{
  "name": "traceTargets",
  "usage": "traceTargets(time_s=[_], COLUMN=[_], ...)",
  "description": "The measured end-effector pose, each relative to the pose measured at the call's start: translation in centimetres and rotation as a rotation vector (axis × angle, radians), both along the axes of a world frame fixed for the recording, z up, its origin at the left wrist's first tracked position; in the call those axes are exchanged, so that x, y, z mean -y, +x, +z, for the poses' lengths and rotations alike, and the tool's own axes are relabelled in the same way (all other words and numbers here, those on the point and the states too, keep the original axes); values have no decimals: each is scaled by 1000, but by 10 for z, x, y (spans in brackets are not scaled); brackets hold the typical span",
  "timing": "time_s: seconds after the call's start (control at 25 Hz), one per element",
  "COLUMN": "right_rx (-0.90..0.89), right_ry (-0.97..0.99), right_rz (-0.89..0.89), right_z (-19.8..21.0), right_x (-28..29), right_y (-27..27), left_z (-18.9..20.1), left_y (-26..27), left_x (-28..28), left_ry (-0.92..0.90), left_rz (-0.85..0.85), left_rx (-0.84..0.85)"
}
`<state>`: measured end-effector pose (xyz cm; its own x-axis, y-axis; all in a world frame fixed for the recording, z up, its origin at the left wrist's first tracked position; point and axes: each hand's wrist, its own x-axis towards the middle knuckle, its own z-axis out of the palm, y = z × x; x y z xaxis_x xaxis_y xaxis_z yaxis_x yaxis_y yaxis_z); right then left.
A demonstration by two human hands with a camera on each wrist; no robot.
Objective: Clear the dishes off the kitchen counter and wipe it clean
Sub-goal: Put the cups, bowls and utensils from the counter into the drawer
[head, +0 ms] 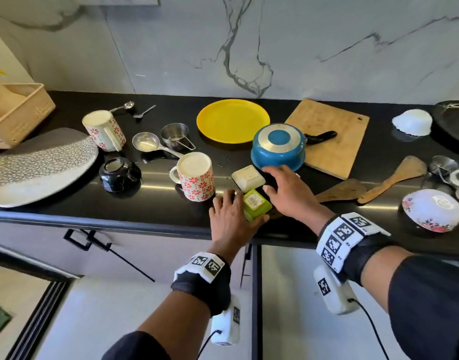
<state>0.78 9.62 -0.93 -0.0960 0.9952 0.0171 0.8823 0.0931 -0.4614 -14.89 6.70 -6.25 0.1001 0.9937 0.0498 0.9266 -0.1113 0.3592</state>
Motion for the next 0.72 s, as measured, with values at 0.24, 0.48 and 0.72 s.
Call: traceTargets(time_s=[0.24, 0.48, 0.72], right_rx=[97, 34, -762], right_ry=[-32, 70, 78], right_rz=[-67, -175, -325], right_z=[-20, -24, 11], right_x=[-39, -50, 10], right_y=[-42, -45, -10], left_z=[-23, -7, 36], left_y=[-15, -11, -7], left_x=[1, -2, 45], left_ry=[186, 32, 164], left_rz=[90, 242, 287], left_rx=[373, 576, 784])
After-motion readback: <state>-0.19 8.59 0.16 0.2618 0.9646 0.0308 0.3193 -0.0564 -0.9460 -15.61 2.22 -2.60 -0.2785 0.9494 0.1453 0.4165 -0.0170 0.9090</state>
